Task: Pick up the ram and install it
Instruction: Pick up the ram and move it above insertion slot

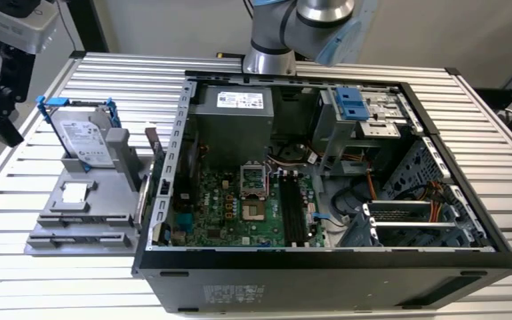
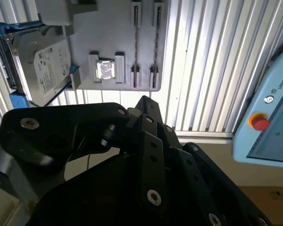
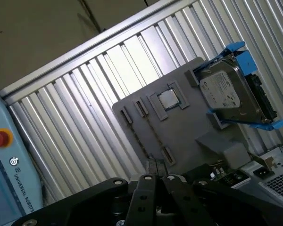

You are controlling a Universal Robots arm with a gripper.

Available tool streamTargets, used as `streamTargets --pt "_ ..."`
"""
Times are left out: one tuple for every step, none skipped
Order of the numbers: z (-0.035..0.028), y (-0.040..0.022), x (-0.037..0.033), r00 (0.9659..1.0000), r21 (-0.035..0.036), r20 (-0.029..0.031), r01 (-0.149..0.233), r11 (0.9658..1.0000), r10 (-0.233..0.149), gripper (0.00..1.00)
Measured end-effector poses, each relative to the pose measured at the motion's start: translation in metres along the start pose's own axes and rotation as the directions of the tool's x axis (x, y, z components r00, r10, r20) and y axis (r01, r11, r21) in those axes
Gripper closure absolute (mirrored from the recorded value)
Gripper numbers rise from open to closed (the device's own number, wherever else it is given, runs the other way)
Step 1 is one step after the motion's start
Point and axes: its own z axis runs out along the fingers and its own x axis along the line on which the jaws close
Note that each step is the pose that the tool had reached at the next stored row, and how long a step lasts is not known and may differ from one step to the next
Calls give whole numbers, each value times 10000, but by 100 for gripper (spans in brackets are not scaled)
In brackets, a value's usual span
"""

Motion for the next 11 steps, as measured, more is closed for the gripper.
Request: streamTargets --pt "0 1 -1 9999 -1 -7 142 9999 -142 100" --pt "0 1 0 9996 -1 -13 293 9996 -293 100" --pt "0 1 0 9991 3 -17 429 9991 -429 100" --pt "0 2 -1 9985 17 -15 555 9985 -554 100" --pt "0 2 -1 9977 40 -9 672 9977 -672 100" --pt "-1 2 -2 9969 81 5 785 9969 -786 100" --pt "-1 2 -2 9959 132 22 899 9959 -899 100" --pt "0 2 -2 9949 188 43 1007 9947 -1008 100" --pt "0 2 -2 9938 245 62 1112 9935 -1114 100" --pt "-1 2 -2 9926 299 79 1212 9922 -1215 100" --pt "-1 1 -2 9911 343 92 1321 9906 -1325 100"
